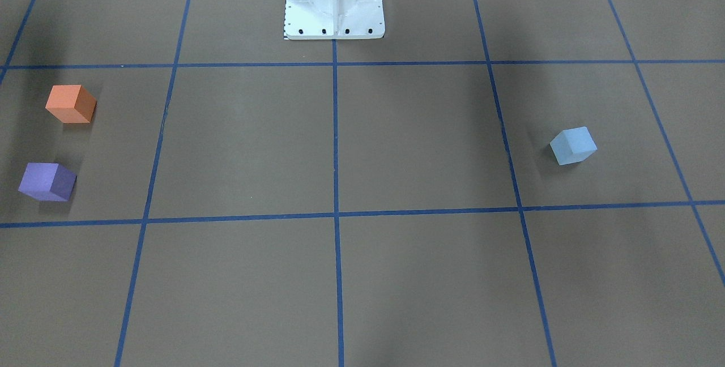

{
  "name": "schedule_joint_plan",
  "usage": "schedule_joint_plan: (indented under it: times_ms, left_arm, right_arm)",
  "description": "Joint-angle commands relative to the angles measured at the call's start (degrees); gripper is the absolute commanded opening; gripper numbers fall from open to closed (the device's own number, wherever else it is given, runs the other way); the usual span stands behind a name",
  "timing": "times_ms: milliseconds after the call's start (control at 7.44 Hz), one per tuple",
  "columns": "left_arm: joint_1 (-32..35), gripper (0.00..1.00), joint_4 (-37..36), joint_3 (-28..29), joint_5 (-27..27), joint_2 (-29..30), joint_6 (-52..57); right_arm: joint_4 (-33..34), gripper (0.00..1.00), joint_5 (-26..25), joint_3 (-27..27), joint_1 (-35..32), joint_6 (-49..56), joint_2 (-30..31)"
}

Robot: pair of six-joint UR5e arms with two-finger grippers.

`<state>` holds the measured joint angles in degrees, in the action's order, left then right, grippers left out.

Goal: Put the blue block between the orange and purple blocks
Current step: 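Reach the left gripper down toward the light blue cube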

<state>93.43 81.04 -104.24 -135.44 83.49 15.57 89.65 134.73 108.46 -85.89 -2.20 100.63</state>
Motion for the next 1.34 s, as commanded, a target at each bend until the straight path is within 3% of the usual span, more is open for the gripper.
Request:
schedule_joint_plan:
  times_ms: [0,269,538,672,807,941,1210]
  left_arm:
    - [0.00,1.00,0.00,-0.35,0.00,-0.17,-0.02]
    - [-0.09,1.00,0.09,-2.10,0.44,0.53,-0.01]
    - [-3.31,1.00,1.14,-1.50,0.09,5.69,-0.37]
    - [-5.51,1.00,0.88,-1.58,-0.09,6.42,-5.59]
    - [-7.10,1.00,3.32,-1.76,-0.26,6.60,-18.87]
    - [-10.43,1.00,8.82,-1.59,-0.09,6.42,-26.05]
    - [-16.77,1.00,13.97,-0.89,0.26,5.73,-33.88]
  right_arm:
    - [0.00,1.00,0.01,0.00,-0.06,0.00,0.00]
    - [0.00,1.00,0.01,0.09,0.02,-0.09,0.00]
    - [0.00,1.00,0.01,0.09,0.03,-0.09,0.00]
    - [0.00,1.00,0.09,0.09,0.03,-0.09,0.00]
    - [0.00,1.00,0.09,0.09,0.03,-0.09,0.00]
    - [0.00,1.00,0.09,0.09,0.03,-0.09,0.00]
    - [0.00,1.00,0.09,0.09,0.03,-0.09,0.00]
